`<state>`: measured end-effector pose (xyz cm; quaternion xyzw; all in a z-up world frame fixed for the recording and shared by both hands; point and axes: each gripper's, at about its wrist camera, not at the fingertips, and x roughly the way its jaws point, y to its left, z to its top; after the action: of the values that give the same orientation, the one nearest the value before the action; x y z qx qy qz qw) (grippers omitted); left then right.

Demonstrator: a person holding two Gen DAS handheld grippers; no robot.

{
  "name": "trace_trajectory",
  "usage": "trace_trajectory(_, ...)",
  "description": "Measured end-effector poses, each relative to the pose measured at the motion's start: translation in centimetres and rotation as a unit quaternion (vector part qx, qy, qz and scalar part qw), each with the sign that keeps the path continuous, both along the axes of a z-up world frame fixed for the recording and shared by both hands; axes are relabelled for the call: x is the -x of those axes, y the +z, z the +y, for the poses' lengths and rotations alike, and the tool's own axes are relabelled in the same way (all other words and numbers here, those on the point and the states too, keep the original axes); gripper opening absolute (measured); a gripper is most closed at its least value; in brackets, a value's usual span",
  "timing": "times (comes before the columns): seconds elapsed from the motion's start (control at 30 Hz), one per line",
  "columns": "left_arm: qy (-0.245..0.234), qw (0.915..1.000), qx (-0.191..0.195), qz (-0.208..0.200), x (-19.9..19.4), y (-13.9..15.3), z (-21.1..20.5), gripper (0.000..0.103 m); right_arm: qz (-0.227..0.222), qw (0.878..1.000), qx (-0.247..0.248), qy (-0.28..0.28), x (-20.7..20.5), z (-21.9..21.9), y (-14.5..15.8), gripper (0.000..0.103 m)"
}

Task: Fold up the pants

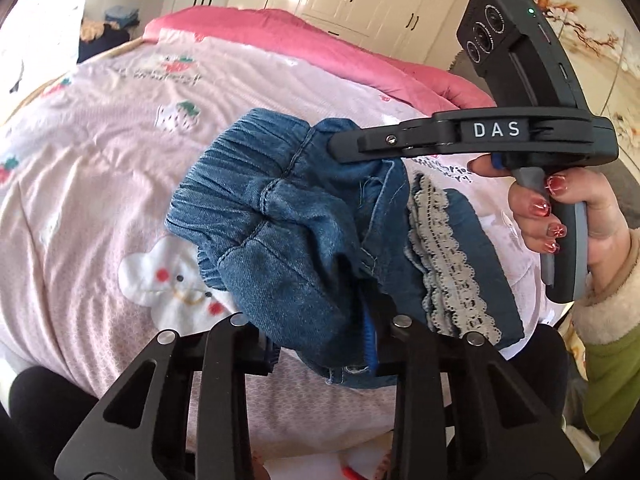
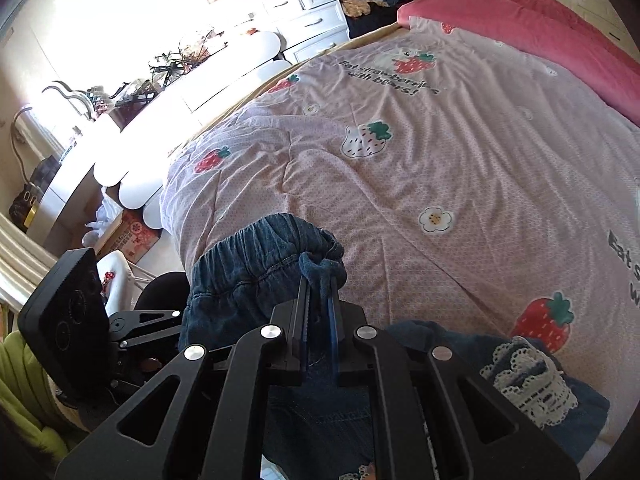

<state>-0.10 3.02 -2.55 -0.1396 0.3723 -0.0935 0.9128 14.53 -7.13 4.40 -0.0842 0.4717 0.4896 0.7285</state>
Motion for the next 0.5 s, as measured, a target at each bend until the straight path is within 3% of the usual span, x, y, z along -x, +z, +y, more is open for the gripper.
trace_trajectory(0.23,-0.010,0.9997,-0.021,-0.011,-0.5,1.4,-2.1,0.023,-0.012,1.000,-0.008,-0.017,0.4,-2.6,1.4,0.007)
trace_trajectory(0.5,-0.049,0.9975,-0.049,-0.017,-0.2,2.7,-7.6,0.023,-0.006,0.998,-0.021,-0.052,-0.4,-7.1,1.2,0.007)
